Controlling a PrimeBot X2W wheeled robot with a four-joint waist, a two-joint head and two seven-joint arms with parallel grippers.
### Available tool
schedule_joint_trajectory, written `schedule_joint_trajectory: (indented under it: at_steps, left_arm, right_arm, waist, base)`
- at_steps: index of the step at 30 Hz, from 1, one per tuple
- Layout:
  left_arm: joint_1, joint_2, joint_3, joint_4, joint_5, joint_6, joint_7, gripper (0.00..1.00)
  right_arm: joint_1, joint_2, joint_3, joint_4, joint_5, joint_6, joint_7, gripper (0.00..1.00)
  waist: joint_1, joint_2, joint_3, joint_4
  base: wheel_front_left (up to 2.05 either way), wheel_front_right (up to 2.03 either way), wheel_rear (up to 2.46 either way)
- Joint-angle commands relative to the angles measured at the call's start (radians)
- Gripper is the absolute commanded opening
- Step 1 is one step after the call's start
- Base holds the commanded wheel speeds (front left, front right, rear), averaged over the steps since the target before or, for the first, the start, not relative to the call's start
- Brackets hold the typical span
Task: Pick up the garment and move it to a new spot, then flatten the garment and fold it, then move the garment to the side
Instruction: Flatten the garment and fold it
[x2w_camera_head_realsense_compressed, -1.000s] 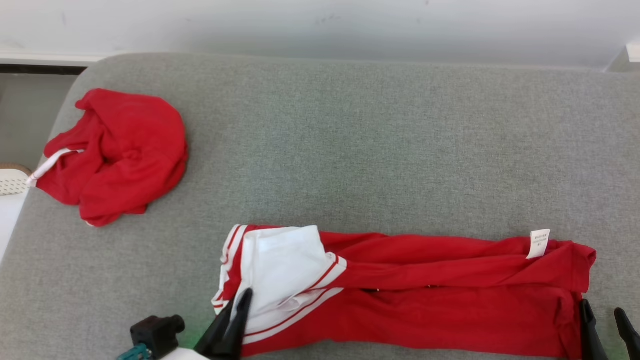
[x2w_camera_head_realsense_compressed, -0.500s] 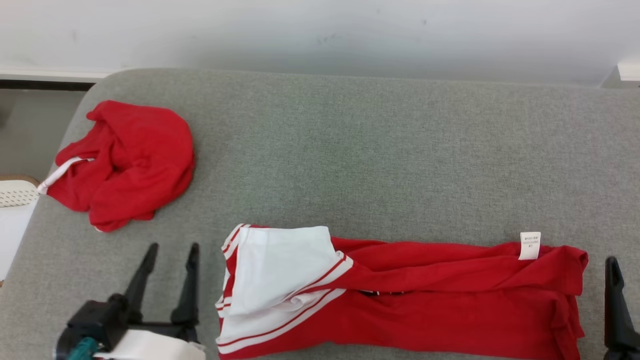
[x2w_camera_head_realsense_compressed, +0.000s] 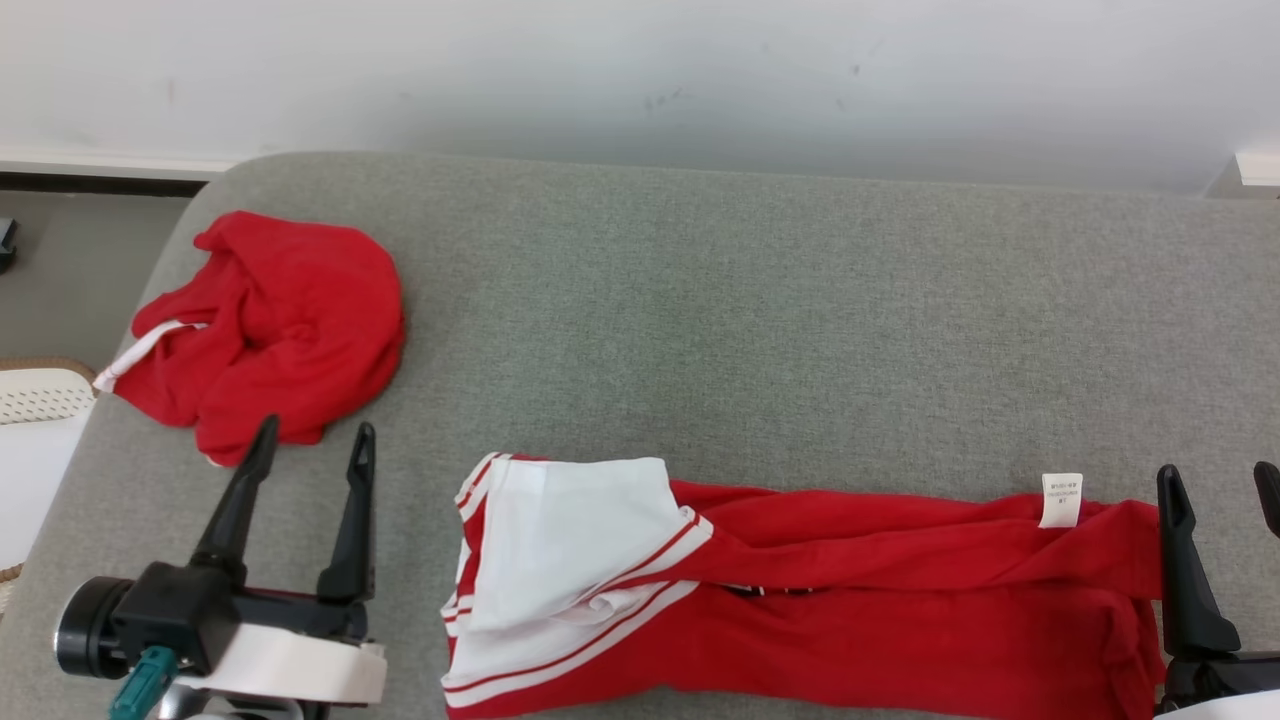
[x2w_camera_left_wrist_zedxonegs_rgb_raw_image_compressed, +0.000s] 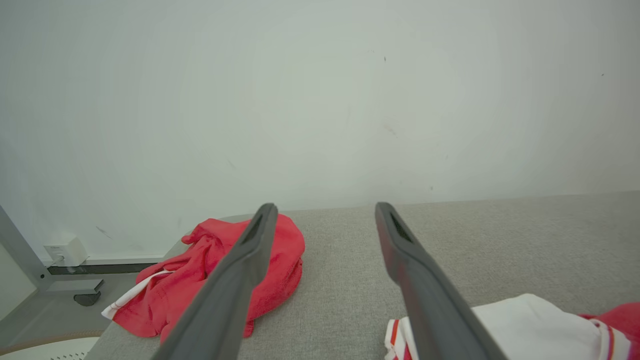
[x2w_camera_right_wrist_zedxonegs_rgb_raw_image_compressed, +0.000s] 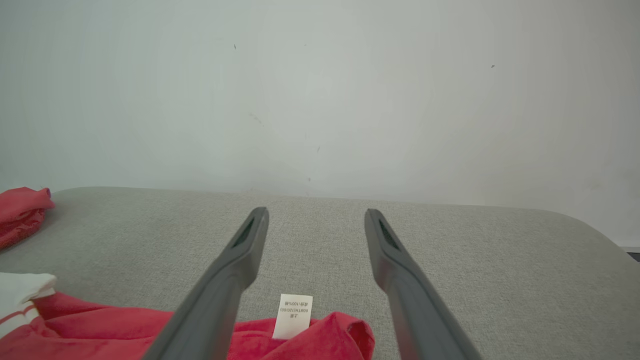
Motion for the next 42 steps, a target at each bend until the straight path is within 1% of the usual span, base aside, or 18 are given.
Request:
schedule_joint_trajectory:
  at_steps: [1, 7, 11, 14, 22, 28, 31, 32, 33, 34, 38, 42]
  left_arm:
    - [-0.007, 0.002, -0.001, 0.007, -0.002, -0.002, 0.000, 1.00]
    - [-0.016, -0.005, -0.010, 0.019, -0.008, -0.012, 0.000, 1.00]
    - [-0.027, -0.010, -0.015, 0.017, -0.007, -0.021, 0.000, 1.00]
    - [-0.038, -0.017, -0.020, 0.017, 0.000, -0.025, 0.000, 1.00]
    - [-0.052, -0.044, -0.024, 0.027, 0.001, -0.044, 0.000, 1.00]
    - [-0.060, -0.057, -0.008, 0.039, 0.002, -0.060, 0.000, 1.00]
    - [-0.059, -0.062, 0.002, 0.041, 0.010, -0.063, 0.000, 1.00]
    - [-0.057, -0.063, 0.005, 0.041, 0.011, -0.065, 0.000, 1.00]
    - [-0.056, -0.064, 0.009, 0.043, 0.013, -0.064, 0.000, 1.00]
    - [-0.054, -0.065, 0.012, 0.044, 0.014, -0.066, 0.000, 1.00]
    - [-0.046, -0.073, 0.021, 0.039, 0.021, -0.070, 0.000, 1.00]
    - [-0.037, -0.077, 0.030, 0.032, 0.029, -0.072, 0.000, 1.00]
  right_arm:
    - [-0.006, 0.002, 0.000, 0.004, -0.002, -0.003, -0.001, 1.00]
    - [-0.010, 0.002, -0.005, 0.018, 0.007, -0.003, 0.004, 1.00]
    - [-0.014, 0.002, -0.029, 0.064, 0.010, -0.003, 0.009, 1.00]
    - [-0.015, -0.004, -0.044, 0.142, 0.014, -0.003, 0.004, 1.00]
    - [-0.063, -0.009, -0.046, 0.412, 0.051, -0.003, -0.052, 1.00]
    - [-0.092, -0.012, -0.003, 0.569, 0.076, -0.003, -0.041, 1.00]
    - [-0.100, -0.011, 0.034, 0.620, 0.096, -0.002, -0.039, 1.00]
    - [-0.103, -0.010, 0.044, 0.630, 0.103, -0.002, -0.044, 0.64]
    - [-0.103, -0.011, 0.054, 0.641, 0.109, -0.001, -0.041, 0.37]
    - [-0.101, -0.012, 0.067, 0.650, 0.111, -0.001, -0.039, 0.00]
    - [-0.093, -0.021, 0.077, 0.635, 0.131, -0.002, -0.069, 0.00]
    - [-0.088, -0.045, 0.021, 0.573, 0.141, -0.003, -0.101, 0.00]
  waist:
    - [0.0000, -0.0001, -0.001, 0.000]
    - [0.0000, -0.0001, -0.001, 0.004]
    - [0.0000, -0.0001, 0.006, 0.013]
    - [0.0000, -0.0001, 0.013, 0.024]
    - [0.0000, -0.0001, 0.034, 0.040]
    - [0.0000, -0.0001, 0.044, 0.041]
    - [0.0000, -0.0001, 0.046, 0.038]
    - [0.0000, -0.0001, 0.046, 0.036]
    - [0.0000, -0.0001, 0.045, 0.035]
    - [0.0000, -0.0001, 0.044, 0.034]
    - [0.0000, -0.0001, 0.040, 0.032]
    - [0.0000, -0.0001, 0.034, 0.026]
  base:
    - [0.00, 0.00, 0.00]
    - [0.00, 0.00, 0.00]
    - [0.00, 0.00, 0.00]
    - [0.00, 0.00, 0.00]
    - [0.00, 0.00, 0.00]
    - [0.00, 0.00, 0.00]
    - [0.00, 0.00, 0.00]
    - [0.00, 0.00, 0.00]
    - [0.00, 0.00, 0.00]
    - [0.00, 0.00, 0.00]
    - [0.00, 0.00, 0.00]
    - [0.00, 0.00, 0.00]
